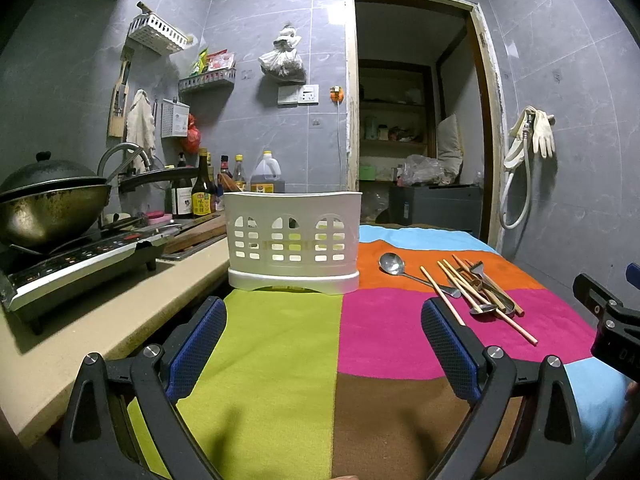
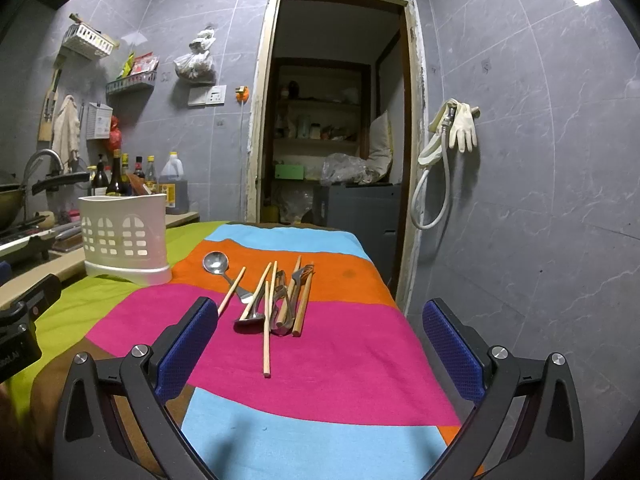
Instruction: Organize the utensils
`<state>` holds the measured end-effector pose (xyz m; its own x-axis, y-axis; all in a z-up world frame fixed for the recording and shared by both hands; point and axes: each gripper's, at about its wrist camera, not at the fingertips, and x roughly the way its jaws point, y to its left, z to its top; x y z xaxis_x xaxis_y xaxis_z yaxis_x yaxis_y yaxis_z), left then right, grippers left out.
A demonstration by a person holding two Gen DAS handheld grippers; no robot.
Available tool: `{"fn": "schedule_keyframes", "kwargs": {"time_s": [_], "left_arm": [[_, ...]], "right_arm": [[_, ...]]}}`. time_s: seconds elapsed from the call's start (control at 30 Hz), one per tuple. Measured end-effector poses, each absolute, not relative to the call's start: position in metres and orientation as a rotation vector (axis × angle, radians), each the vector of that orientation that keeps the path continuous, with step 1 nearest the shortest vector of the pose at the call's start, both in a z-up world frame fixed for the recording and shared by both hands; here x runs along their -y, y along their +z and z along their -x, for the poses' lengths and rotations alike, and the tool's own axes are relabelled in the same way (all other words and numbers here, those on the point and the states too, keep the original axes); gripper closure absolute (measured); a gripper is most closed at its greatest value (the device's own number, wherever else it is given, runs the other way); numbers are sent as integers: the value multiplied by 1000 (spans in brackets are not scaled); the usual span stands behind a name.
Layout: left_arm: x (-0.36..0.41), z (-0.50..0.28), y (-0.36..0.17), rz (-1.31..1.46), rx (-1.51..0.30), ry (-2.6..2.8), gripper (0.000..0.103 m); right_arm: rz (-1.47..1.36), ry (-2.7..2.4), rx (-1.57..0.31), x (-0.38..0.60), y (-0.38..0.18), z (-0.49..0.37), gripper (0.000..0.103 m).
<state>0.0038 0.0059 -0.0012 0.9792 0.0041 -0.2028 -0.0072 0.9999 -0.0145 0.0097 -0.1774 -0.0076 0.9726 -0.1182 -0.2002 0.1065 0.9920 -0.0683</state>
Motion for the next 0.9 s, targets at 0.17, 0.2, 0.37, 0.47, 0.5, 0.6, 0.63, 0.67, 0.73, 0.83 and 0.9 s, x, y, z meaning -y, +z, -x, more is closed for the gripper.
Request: {"fn": "schedule_keyframes", "kwargs": {"time_s": [0.17, 0.2, 0.37, 0.47, 0.5, 0.6, 0.63, 0.67, 0.73, 0.83, 0.9], "left_arm": [[-7, -4, -1, 17, -205, 5, 7], [-6, -4, -1, 16, -205, 6, 7], [-10, -5, -3, 19, -210, 6, 7], [-10, -5, -3, 18, -209, 6, 7], [-10, -5, -3, 18, -209, 6, 7], [-10, -5, -4, 18, -211, 5, 7], [-10, -5, -6, 18, -211, 6, 7], [-10, -6, -5, 18, -211, 6, 7], [-10, -6, -6, 19, -211, 6, 7], [-10, -6, -6, 20, -214, 6, 7], [-10, -7, -7, 19, -214, 7, 7]], "right_arm": [[56, -113, -209, 177, -9, -9, 0], [57, -113, -213, 177, -9, -10, 0], [55, -113, -220, 174, -9, -8, 0], [54, -113, -217, 173, -13, -13, 0], [53, -111, -219, 174, -12, -13, 0], [53, -111, -223, 174, -12, -14, 0], [52, -111, -225, 174, -11, -13, 0], [52, -110, -226, 173, -12, -14, 0], [50, -110, -228, 173, -13, -14, 0], [50, -110, -227, 174, -13, -13, 0], [50, -109, -229, 174, -13, -13, 0]]}}
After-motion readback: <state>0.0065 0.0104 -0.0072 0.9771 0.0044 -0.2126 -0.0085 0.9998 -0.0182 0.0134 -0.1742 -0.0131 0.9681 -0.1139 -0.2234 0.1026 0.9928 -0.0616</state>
